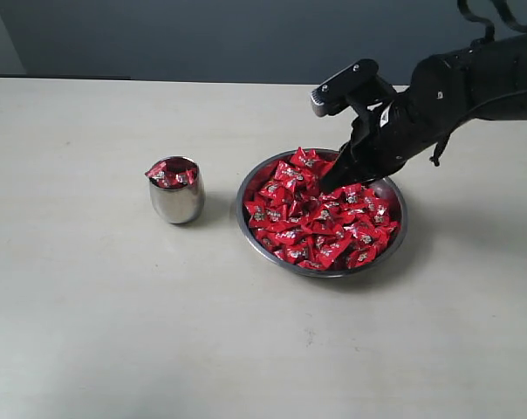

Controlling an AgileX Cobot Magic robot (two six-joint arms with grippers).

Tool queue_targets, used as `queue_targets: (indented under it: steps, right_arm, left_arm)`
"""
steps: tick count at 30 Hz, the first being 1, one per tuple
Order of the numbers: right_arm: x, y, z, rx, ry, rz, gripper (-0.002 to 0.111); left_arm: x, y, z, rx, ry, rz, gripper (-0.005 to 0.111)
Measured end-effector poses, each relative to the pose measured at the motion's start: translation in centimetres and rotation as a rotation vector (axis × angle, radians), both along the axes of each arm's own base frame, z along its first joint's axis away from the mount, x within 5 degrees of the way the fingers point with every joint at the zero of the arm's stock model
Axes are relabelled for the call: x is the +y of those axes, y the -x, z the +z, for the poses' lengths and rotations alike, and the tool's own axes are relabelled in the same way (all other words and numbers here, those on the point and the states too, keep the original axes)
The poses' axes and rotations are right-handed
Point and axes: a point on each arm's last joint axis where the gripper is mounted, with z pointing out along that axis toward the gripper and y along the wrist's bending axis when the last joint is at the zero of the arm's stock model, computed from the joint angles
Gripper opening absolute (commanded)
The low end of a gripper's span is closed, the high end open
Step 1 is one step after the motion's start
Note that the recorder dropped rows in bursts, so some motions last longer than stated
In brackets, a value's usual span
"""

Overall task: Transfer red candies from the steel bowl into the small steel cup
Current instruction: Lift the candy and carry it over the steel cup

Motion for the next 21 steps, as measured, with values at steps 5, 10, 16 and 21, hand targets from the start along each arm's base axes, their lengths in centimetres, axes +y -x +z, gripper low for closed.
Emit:
queue_targets:
  steps: [5,10,16,21]
  right_arm:
    - [1.8,1.0,1.3,-0.028,-0.034,0.054,0.000]
    - [5.7,1.5,3.6,-0.087,-0.099,0.135,0.000]
    - [10.1,0.6,5.5,-0.092,-0.178,0.206,0.000]
    - [13.7,0.1,5.0,-0.040,-0.248,0.292,0.000]
  left_arm:
    - [0.0,0.0,0.0,0.000,0.000,0.000,0.000]
    - [0.0,0.0,0.0,0.000,0.000,0.000,0.000]
    - [0.0,0.0,0.0,0.000,0.000,0.000,0.000]
    - [0.0,0.0,0.0,0.000,0.000,0.000,0.000]
